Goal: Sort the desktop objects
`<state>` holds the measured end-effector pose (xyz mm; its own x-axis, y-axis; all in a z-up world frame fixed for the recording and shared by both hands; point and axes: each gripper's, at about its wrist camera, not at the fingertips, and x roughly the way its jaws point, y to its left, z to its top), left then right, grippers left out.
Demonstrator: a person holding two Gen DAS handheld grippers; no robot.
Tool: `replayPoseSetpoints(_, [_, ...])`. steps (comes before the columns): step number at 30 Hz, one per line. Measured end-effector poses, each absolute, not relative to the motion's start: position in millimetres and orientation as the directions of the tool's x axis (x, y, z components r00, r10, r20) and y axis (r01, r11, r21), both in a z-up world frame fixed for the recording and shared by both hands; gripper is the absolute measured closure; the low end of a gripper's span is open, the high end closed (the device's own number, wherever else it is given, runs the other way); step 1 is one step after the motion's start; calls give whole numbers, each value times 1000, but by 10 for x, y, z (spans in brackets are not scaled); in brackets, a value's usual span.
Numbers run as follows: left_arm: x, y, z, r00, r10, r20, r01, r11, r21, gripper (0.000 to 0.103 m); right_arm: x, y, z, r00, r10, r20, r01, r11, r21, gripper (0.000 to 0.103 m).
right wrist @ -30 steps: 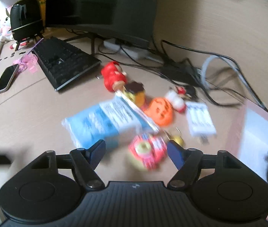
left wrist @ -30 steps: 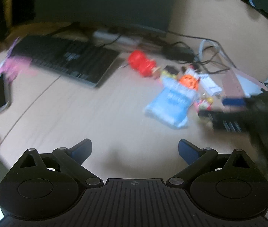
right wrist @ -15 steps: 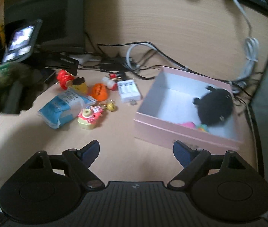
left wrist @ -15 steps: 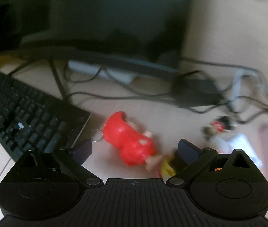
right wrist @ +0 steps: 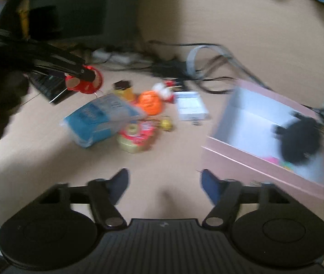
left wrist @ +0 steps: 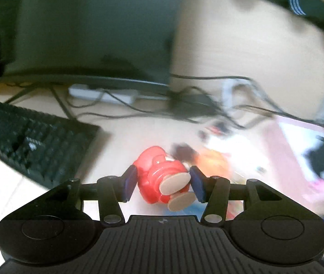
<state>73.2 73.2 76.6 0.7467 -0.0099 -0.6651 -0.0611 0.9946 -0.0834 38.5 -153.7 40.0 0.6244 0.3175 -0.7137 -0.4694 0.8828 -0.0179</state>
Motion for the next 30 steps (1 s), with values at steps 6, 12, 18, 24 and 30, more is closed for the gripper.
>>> replayPoseSetpoints(6, [190,600,805,730,-67,-680,-25,992,-125,48,750,-925,141,635,351,-688,-552,829,-87,40])
replayPoseSetpoints(12, [-61,606,870,731,-131,-670,-5,980,-197,48,911,-721,34,638,342,-690,-545,834,-91,52])
replayPoseSetpoints(18, [-122,335,662,687,-245,-684,96,964,-248,48,450,-1153,187,633,320,-705,-502,863,-59,53])
replayPoseSetpoints(24, [-66,-139,468,609,-371,-701,255,929,-270,46,-9,-1713,271,685,166,-709,-388,907,-163,51])
replayPoseSetpoints(30, [-179,-276,361,566,-354,-745,330,925,-189,27,-234,-2149,402,724,85,-684,-256,955,-152,24])
